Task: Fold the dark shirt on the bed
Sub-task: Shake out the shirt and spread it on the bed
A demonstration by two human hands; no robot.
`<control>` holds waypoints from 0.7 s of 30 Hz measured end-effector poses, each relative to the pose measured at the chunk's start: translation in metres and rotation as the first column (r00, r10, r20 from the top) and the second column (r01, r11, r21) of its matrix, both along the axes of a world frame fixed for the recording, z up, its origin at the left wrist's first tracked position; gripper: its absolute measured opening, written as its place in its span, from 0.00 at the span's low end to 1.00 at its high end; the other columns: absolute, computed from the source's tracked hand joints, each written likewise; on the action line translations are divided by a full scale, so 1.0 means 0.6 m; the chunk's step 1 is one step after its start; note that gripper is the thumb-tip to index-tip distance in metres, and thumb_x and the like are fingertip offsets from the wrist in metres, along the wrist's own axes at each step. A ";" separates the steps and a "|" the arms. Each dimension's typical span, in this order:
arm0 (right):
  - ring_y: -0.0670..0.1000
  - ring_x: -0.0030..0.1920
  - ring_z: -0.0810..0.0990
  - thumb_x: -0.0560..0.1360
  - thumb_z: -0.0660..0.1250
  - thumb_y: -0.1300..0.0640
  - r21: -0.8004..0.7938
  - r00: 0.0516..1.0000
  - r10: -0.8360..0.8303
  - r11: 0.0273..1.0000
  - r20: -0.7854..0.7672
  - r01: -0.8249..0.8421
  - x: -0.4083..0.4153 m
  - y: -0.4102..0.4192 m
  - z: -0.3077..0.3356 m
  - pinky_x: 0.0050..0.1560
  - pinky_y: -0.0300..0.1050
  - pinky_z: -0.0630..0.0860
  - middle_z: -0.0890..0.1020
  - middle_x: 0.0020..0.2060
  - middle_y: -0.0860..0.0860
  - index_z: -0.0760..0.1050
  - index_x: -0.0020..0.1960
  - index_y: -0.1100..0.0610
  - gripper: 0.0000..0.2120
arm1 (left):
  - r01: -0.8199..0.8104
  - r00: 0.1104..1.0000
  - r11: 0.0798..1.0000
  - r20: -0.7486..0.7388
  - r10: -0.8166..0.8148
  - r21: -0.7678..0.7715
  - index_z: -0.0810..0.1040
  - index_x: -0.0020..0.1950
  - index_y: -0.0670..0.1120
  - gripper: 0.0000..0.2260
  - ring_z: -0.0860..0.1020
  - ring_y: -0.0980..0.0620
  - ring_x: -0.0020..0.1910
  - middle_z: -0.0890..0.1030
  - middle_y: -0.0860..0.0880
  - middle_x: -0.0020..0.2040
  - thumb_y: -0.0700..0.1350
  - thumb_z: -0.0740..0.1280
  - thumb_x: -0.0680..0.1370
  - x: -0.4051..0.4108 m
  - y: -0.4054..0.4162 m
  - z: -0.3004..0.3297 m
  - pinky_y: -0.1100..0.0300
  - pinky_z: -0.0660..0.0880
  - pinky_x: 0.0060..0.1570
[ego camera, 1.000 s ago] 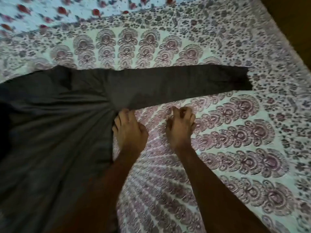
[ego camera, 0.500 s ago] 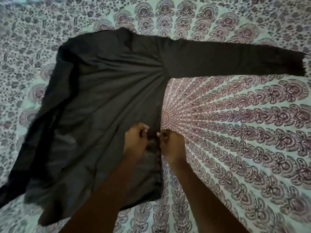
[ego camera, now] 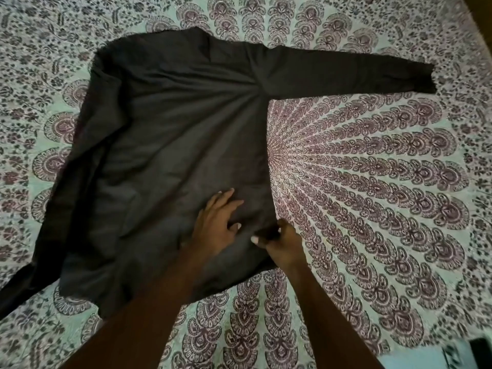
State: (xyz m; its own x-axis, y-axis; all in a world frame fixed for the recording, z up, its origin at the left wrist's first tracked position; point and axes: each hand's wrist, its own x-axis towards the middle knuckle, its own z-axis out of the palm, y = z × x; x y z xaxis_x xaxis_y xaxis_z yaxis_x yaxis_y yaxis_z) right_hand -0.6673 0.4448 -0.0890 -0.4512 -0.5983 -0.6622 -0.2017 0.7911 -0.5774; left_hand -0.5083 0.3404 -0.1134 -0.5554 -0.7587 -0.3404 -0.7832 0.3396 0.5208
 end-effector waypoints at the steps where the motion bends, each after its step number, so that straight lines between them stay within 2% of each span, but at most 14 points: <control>1: 0.50 0.44 0.79 0.69 0.79 0.57 0.009 1.000 0.014 1.000 0.004 -0.014 0.001 0.018 0.001 0.38 0.34 0.71 0.83 0.46 0.51 0.79 0.56 0.59 0.18 | 0.041 0.999 0.999 0.004 -0.041 0.002 0.70 0.75 0.55 0.29 0.57 0.49 0.79 0.60 0.55 0.80 0.49 0.73 0.74 0.004 0.012 0.001 0.48 0.66 0.72; 3: 0.49 0.41 0.80 0.71 0.78 0.58 -0.024 0.999 -0.020 1.000 -0.045 0.019 -0.002 0.050 0.005 0.33 0.27 0.68 0.83 0.44 0.50 0.82 0.53 0.59 0.12 | 0.095 0.995 0.995 -0.016 -0.095 0.001 0.67 0.76 0.56 0.30 0.55 0.50 0.80 0.58 0.56 0.81 0.49 0.72 0.75 0.012 0.036 0.002 0.47 0.66 0.72; 4: 0.50 0.41 0.81 0.72 0.76 0.58 -0.047 0.996 -0.053 0.998 -0.065 0.050 -0.006 0.063 0.006 0.32 0.26 0.68 0.83 0.43 0.50 0.82 0.52 0.60 0.10 | 0.111 0.994 0.994 -0.018 -0.111 -0.001 0.66 0.77 0.56 0.31 0.55 0.50 0.80 0.57 0.56 0.81 0.49 0.72 0.76 0.014 0.046 0.003 0.47 0.65 0.73; 6: 0.53 0.42 0.82 0.73 0.76 0.57 -0.059 0.994 -0.065 0.997 -0.090 0.060 -0.008 0.090 0.003 0.34 0.31 0.69 0.83 0.41 0.51 0.81 0.49 0.60 0.08 | 0.147 0.989 0.989 0.018 -0.147 -0.010 0.64 0.78 0.57 0.31 0.53 0.52 0.80 0.55 0.58 0.81 0.51 0.70 0.77 0.019 0.066 0.007 0.48 0.63 0.73; 9: 0.52 0.39 0.80 0.73 0.75 0.56 -0.035 0.991 -0.011 0.999 -0.136 0.006 0.000 0.125 -0.002 0.34 0.35 0.69 0.82 0.40 0.50 0.80 0.47 0.58 0.08 | 0.185 0.980 0.983 0.073 -0.183 -0.021 0.62 0.78 0.59 0.30 0.50 0.53 0.81 0.52 0.59 0.82 0.53 0.68 0.78 0.023 0.093 0.011 0.47 0.60 0.73; 13: 0.46 0.34 0.79 0.74 0.75 0.56 -0.052 0.981 -0.076 0.996 -0.176 0.068 0.010 0.158 -0.010 0.31 0.30 0.69 0.82 0.38 0.49 0.80 0.48 0.58 0.06 | 0.189 0.978 0.979 0.100 -0.182 -0.071 0.62 0.78 0.59 0.29 0.50 0.50 0.81 0.50 0.58 0.82 0.55 0.67 0.78 0.033 0.116 0.009 0.45 0.61 0.71; 15: 0.51 0.38 0.83 0.73 0.76 0.54 -0.019 0.979 -0.101 0.995 -0.175 0.099 0.015 0.172 -0.020 0.37 0.38 0.74 0.85 0.40 0.51 0.81 0.48 0.58 0.09 | 0.213 0.972 0.974 0.120 -0.203 -0.080 0.62 0.78 0.59 0.30 0.48 0.50 0.81 0.47 0.58 0.82 0.57 0.67 0.77 0.037 0.126 0.005 0.44 0.60 0.72; 17: 0.55 0.43 0.85 0.72 0.76 0.52 0.032 0.969 -0.095 0.994 -0.227 0.105 0.025 0.184 -0.024 0.41 0.41 0.74 0.86 0.42 0.53 0.81 0.50 0.58 0.12 | 0.227 0.968 0.972 0.127 -0.217 -0.064 0.60 0.79 0.59 0.32 0.47 0.49 0.81 0.45 0.58 0.82 0.56 0.68 0.77 0.037 0.135 0.004 0.44 0.58 0.74; 19: 0.57 0.50 0.81 0.73 0.76 0.53 0.021 0.922 -0.048 0.998 -0.384 0.060 0.040 0.185 -0.016 0.46 0.45 0.76 0.82 0.51 0.55 0.76 0.56 0.57 0.16 | 0.201 0.974 0.976 0.125 -0.190 -0.083 0.60 0.79 0.58 0.33 0.48 0.49 0.81 0.45 0.57 0.82 0.54 0.69 0.76 0.035 0.140 0.007 0.44 0.60 0.73; 21: 0.58 0.57 0.74 0.72 0.75 0.57 0.004 0.837 0.063 0.997 -0.544 -0.073 0.053 0.178 -0.003 0.54 0.52 0.77 0.74 0.58 0.57 0.72 0.64 0.56 0.22 | 0.194 0.972 0.975 0.156 -0.177 -0.105 0.58 0.79 0.59 0.34 0.48 0.48 0.81 0.44 0.57 0.82 0.55 0.69 0.76 0.040 0.146 0.009 0.44 0.62 0.72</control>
